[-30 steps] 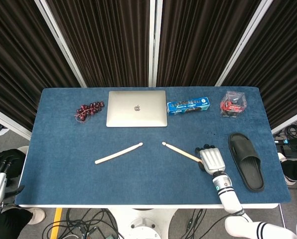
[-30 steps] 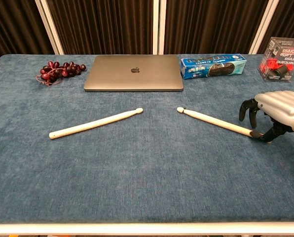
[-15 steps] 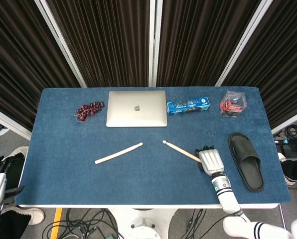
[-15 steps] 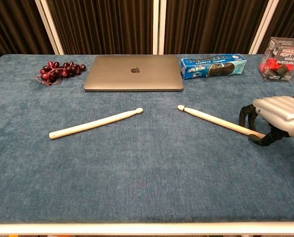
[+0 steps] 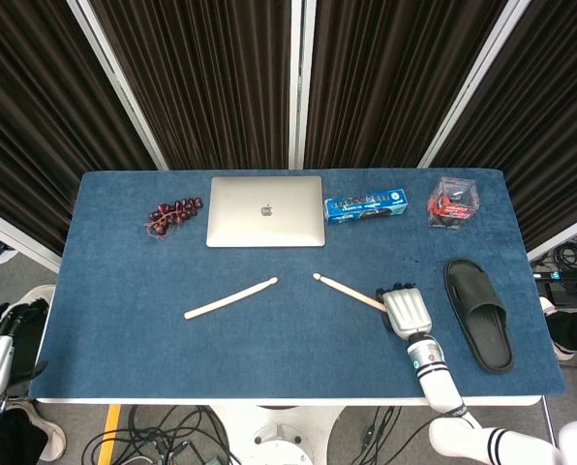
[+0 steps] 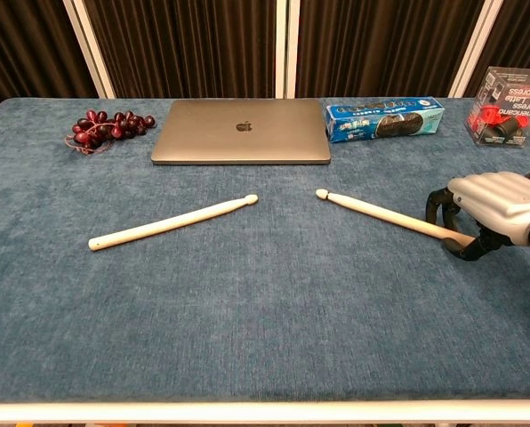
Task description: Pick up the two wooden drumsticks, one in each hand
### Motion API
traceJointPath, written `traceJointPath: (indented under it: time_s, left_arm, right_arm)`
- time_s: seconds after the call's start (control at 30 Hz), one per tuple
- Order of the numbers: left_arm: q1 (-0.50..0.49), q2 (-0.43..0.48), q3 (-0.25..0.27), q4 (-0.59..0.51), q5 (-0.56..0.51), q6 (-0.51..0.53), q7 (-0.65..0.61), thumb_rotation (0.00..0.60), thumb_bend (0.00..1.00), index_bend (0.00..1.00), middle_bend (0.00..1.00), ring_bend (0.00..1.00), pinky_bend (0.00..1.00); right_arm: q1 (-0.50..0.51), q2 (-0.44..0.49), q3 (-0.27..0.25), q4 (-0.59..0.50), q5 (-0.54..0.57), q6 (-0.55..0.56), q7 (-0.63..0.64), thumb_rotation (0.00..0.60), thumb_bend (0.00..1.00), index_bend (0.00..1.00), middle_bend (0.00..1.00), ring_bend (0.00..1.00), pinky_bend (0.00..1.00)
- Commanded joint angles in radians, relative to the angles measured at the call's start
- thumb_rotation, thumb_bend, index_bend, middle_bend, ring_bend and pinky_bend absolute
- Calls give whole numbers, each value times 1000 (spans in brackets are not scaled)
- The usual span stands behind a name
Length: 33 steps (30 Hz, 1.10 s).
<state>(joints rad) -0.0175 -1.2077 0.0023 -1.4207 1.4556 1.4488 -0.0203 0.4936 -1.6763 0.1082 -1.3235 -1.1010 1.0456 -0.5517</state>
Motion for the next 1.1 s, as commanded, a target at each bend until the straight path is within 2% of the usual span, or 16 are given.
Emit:
traceJointPath:
  time_s: [0.03,0.2,0.37,0.53,0.63,0.83,0.93,1.1]
  left_arm:
    - [-9,3,0,0,6,-9,4,600,144,192,117,39,42]
    - [-50,20,-5,-20,29,-53,-16,600,143,217,117,40,63]
    - [-109,32,-14,-37,59,-109,-31,600,142,217,119,40,103]
    - [-170,20,-42,-52,48,-169,-10,600,142,219,135,58,185]
    - [-202,2,-71,-70,22,-191,16,600,141,253,196,163,326]
    - [-294,-37,-125,-131,-52,-300,59,600,145,370,329,421,720]
    - [-338,-72,-143,-166,-97,-346,136,600,152,391,380,493,799]
    - [-389,-180,-149,-206,-173,-365,337,600,165,406,454,688,876]
  right_arm:
    - [3,0,-1,4,-7,2,3,600,520,463,575,339,327]
    - [11,9,-7,14,-35,5,6,600,631,517,592,365,336]
    - [21,28,-15,24,-80,9,22,600,683,543,593,377,340]
    - [31,56,-17,32,-144,13,97,600,709,558,593,385,348]
    - [34,86,-8,16,-185,34,157,600,722,571,593,389,357]
    - [48,202,43,-101,-213,51,238,600,730,580,593,391,362]
    - [58,268,77,-160,-218,70,227,600,729,580,593,391,362]
    - [68,354,123,-224,-180,70,213,600,729,579,593,390,362]
